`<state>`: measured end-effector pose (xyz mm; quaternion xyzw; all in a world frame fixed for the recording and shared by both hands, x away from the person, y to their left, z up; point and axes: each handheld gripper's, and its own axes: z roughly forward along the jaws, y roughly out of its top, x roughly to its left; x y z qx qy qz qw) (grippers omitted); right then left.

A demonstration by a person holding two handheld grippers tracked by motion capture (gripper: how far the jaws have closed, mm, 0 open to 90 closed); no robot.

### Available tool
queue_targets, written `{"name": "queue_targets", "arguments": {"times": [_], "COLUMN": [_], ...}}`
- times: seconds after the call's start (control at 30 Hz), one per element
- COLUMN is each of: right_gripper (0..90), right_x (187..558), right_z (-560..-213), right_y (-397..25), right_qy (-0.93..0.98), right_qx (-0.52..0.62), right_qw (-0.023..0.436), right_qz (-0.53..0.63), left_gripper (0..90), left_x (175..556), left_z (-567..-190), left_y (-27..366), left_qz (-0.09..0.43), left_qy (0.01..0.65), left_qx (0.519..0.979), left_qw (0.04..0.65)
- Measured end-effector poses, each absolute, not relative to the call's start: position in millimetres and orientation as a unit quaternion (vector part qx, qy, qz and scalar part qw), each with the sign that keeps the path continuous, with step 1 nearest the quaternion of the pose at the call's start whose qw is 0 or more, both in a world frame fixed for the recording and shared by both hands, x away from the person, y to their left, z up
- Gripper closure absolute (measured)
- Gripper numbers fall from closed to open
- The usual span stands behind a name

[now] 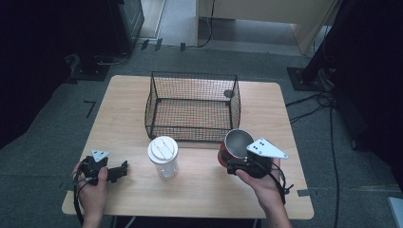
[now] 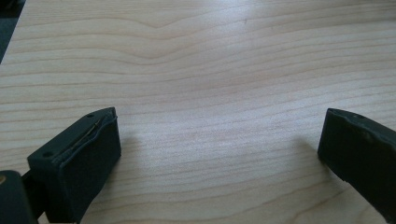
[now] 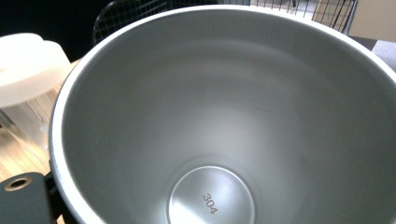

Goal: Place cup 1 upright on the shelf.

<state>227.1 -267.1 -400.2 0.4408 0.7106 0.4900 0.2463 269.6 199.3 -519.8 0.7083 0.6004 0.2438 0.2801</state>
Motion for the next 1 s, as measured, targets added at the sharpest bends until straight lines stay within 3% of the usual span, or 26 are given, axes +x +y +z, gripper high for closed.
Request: {"name": "queue_targets", "arguments": {"times": [1.0], "right_gripper": [7.6], "right_x": [263.7], "right_z": [-351.1], "right_y": [-235.4], "right_qy": [0.709], "right_qx": [0.417], "right_qw": [0.261], "right_qz": [0.506], "left_gripper": [0.0], "left_x": [269.5], "left_z": [-519.7], "left_y": [199.3], "left_qz": [0.243], "left_qy": [0.601], "left_qx": [0.708], "left_qw": [0.280]}}
